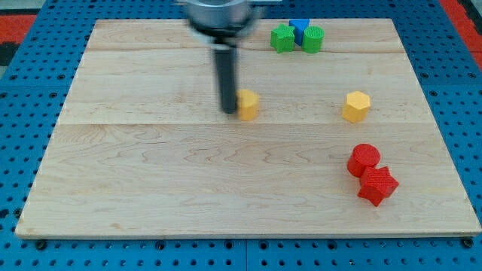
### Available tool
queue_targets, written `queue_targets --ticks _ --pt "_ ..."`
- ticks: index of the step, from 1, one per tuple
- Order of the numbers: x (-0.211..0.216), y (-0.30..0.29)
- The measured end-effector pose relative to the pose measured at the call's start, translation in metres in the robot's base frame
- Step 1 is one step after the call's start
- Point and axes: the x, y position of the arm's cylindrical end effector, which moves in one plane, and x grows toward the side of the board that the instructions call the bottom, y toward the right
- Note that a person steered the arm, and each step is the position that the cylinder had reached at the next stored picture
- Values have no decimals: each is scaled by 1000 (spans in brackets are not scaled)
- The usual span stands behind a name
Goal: Move your arm towards the green star
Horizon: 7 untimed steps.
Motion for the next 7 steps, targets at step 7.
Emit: queue_targets --ticks 7 --pt "-46 61"
